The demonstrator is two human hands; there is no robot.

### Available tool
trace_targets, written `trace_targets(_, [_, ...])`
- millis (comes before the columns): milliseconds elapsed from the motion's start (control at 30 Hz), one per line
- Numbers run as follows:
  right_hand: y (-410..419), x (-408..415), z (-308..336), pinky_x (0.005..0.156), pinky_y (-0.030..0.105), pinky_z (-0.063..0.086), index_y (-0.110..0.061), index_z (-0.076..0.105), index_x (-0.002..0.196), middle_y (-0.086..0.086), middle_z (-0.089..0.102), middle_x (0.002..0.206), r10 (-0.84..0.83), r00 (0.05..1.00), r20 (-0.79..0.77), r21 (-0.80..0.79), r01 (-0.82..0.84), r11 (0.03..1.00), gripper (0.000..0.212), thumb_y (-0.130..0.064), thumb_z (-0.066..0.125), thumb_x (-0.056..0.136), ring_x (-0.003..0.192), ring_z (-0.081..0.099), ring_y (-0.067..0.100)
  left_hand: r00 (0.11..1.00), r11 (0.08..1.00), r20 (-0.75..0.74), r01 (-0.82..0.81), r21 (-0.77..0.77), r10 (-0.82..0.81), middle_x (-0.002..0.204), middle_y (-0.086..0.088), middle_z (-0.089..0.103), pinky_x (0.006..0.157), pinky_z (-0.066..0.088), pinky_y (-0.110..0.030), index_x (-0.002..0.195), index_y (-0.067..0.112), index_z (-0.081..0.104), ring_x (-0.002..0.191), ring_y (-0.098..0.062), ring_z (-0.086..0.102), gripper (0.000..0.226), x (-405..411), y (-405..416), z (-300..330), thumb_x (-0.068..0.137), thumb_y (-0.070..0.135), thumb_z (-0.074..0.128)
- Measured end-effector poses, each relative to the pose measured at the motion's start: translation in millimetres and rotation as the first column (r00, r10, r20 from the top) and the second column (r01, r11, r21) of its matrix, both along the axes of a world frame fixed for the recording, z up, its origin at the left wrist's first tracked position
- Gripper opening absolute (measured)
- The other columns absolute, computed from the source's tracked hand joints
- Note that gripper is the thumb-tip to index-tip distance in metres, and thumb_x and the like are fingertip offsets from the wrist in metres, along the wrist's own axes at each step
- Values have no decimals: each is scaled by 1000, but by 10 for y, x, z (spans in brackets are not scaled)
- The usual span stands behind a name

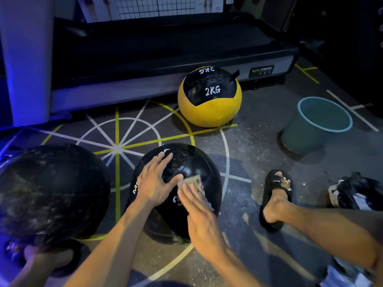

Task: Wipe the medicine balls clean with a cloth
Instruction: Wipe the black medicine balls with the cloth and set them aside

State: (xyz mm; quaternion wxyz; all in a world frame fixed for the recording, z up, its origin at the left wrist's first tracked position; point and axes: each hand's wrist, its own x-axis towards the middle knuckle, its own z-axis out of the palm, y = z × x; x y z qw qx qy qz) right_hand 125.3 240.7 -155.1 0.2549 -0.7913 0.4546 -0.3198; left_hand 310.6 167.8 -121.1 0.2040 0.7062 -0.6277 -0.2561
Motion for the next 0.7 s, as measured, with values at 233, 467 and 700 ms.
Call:
trace_targets(233, [-916,-195,228,124,29,25,-22,49,150,-10,40,157,-217,973,80,174,201,964,44,-11,40,108,149,32,8,1000,1000,-16,10,-1,-10,167,24,15,122,11,-45,157,48,28,155,-6,7,82,-16,112,-4,83,79,45])
trace_targets(467, [-598,31,185,123,39,30,-16,50,147,-1,44,155,-11,996,-85,-80,4,997,47,-3,41,102,149,35,11,964,992,-235,-112,56,122,162,27,27,118,1,-31,148,53,45,147,7,10,65,-2,143,121,97,68,7])
trace_targets(700, [-705,-212,259,117,27,39,-10,55,145,6,53,151,108,993,-41,-55,-110,992,39,-9,38,110,140,43,-1,953,995,-288,-84,50,95,161,29,30,115,3,-27,144,52,50,140,12,12,58,-9,225,149,107,60,6])
